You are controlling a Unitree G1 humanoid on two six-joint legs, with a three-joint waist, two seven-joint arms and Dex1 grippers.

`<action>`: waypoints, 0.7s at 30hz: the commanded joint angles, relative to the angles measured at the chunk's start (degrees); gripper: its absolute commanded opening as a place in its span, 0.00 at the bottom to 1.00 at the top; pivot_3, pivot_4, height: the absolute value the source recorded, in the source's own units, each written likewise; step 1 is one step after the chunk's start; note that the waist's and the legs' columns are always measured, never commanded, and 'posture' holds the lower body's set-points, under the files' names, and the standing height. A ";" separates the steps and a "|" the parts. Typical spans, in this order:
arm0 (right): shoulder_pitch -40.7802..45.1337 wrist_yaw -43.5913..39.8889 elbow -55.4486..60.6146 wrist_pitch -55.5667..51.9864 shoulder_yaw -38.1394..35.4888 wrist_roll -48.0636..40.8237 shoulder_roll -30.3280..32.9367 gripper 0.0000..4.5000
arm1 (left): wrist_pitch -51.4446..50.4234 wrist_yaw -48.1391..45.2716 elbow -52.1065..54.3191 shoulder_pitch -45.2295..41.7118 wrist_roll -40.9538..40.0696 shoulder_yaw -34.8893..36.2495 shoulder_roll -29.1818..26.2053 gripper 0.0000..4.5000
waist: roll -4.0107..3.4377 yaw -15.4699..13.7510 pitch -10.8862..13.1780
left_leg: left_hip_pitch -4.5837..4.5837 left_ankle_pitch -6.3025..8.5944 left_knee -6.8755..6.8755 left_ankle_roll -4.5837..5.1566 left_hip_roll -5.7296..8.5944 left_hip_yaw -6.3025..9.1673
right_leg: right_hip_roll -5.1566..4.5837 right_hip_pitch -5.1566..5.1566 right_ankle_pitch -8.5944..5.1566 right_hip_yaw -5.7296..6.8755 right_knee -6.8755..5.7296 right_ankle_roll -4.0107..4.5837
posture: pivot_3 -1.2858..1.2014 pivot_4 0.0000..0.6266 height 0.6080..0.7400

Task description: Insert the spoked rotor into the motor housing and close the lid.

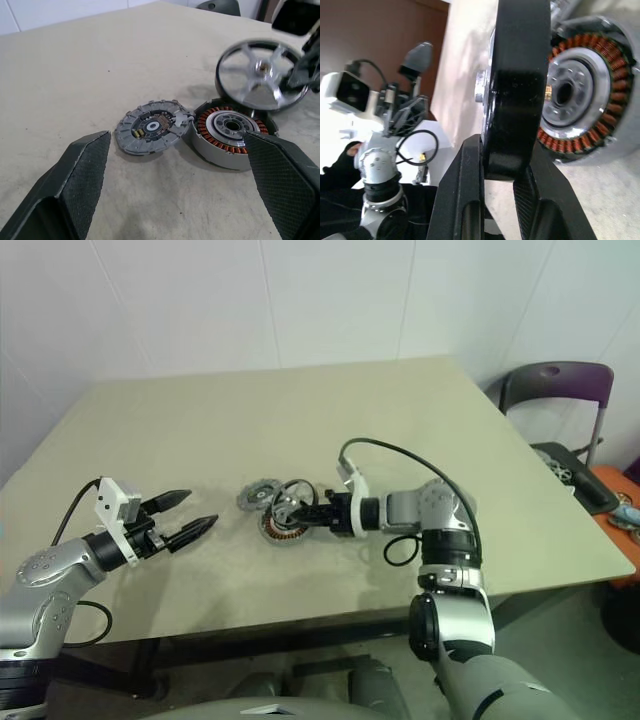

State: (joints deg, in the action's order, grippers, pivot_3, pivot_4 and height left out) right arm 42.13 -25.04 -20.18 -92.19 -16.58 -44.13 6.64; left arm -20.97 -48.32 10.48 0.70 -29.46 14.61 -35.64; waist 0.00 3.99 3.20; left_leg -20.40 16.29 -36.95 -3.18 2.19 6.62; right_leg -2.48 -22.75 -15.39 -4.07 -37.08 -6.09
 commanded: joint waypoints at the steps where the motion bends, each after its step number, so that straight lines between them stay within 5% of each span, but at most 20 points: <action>1: 1.15 1.25 1.13 -0.31 -0.78 -2.10 -1.92 0.09 | 0.86 0.18 1.93 -0.66 -0.75 1.44 -0.42 1.00 | 0.00 0.03 0.00 | 0.00 0.00 0.01 0.00 0.00 0.00 | 0.01 -0.01 0.00 0.00 0.00 0.00 | 0.52 0.00 1.00; 21: 2.72 3.64 -2.04 -0.25 -2.27 1.13 -6.02 0.09 | 1.02 0.63 2.48 -0.27 -0.71 1.41 -0.13 1.00 | -0.02 0.02 0.01 | -0.01 0.00 0.03 0.00 0.00 0.00 | 0.01 -0.02 0.00 0.00 0.01 0.00 | 0.52 0.00 1.00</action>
State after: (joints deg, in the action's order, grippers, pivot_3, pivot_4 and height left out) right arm 43.34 -21.11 -22.70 -92.19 -18.48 -42.78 1.11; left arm -20.92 -47.77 11.40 0.86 -29.46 14.61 -35.55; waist -0.02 4.02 3.22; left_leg -20.40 16.29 -36.92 -3.18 2.19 6.62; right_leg -2.46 -22.77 -15.39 -4.07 -37.07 -6.09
